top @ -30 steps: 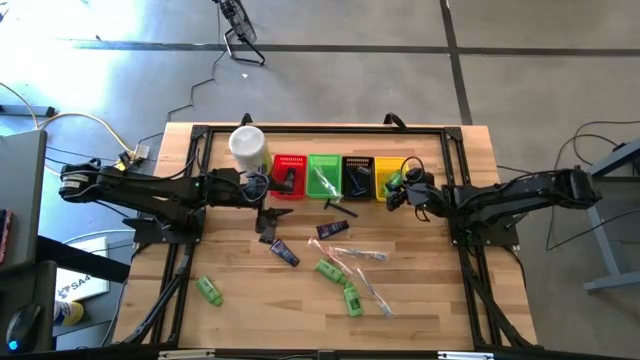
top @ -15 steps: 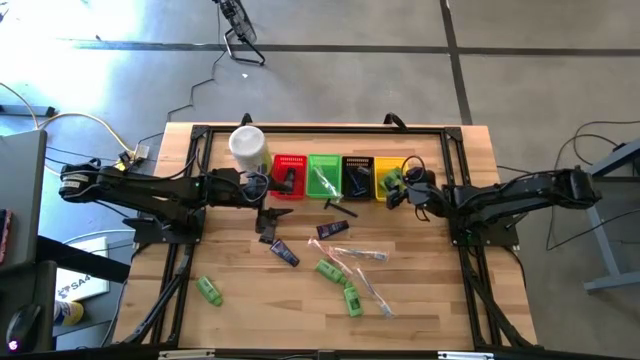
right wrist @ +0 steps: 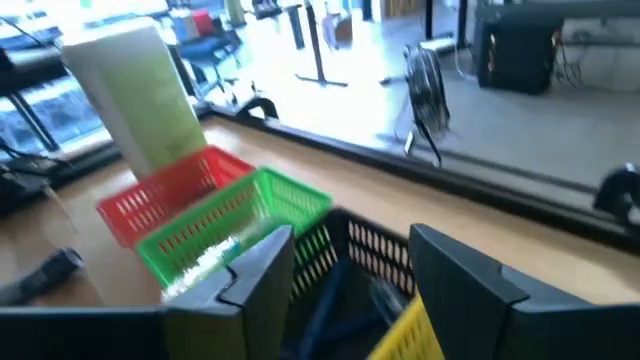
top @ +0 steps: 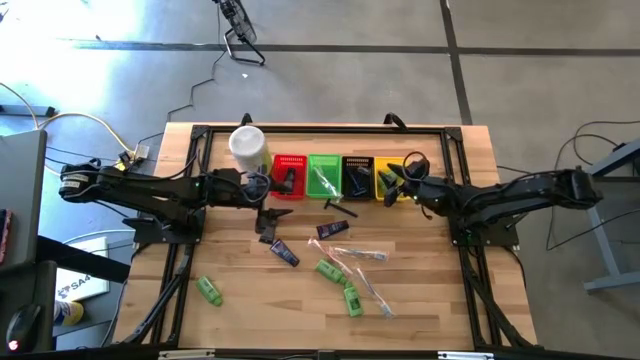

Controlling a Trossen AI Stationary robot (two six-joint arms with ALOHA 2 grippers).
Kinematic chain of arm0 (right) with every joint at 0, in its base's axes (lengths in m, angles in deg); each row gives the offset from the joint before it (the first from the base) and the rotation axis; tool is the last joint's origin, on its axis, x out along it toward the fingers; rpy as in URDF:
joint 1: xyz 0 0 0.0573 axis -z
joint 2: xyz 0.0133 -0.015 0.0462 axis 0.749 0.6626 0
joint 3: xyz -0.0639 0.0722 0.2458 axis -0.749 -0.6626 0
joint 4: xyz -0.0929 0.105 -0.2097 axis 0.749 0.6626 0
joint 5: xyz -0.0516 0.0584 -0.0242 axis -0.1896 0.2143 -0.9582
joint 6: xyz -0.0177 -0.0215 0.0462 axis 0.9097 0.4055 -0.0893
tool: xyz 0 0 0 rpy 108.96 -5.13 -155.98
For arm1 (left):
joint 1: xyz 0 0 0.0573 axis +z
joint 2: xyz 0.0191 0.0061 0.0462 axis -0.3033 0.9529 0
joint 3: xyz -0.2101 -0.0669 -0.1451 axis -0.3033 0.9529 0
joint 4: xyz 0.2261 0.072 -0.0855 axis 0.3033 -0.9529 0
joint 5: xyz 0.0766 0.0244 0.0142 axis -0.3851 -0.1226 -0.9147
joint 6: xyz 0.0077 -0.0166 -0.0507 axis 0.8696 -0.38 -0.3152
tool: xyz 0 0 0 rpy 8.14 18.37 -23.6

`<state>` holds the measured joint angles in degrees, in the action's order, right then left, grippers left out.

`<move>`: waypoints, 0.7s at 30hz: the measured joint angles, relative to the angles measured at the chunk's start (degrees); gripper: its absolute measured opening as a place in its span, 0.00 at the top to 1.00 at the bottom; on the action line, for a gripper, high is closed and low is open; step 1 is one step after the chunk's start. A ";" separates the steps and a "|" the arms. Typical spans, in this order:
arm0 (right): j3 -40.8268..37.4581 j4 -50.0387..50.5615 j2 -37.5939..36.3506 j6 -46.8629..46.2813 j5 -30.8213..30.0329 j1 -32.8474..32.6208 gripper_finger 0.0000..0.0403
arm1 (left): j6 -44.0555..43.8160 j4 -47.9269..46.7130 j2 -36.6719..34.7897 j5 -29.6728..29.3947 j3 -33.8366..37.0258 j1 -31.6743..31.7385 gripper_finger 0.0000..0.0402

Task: Pick & Place Travel size toiletries
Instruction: Put the blue toothbrush into the green bin

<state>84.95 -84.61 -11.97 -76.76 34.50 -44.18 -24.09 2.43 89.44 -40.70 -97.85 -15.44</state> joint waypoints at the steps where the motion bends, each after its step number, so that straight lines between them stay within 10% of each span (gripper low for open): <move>1: 0.00 -1.03 -0.22 0.84 0.28 -0.23 0.54 | 0.00 -0.21 0.00 -0.01 0.00 0.00 0.30; 13: 0.00 -8.40 -1.03 4.89 20.91 -5.16 0.62 | 0.04 -0.35 0.02 -0.01 0.00 0.00 0.30; 21: 0.00 -13.86 -1.03 5.33 24.25 -8.15 0.67 | 0.07 -0.35 0.02 0.00 0.00 0.00 0.30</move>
<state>84.95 -98.47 -12.99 -71.43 58.75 -52.33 -24.03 2.08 89.47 -40.70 -97.85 -15.44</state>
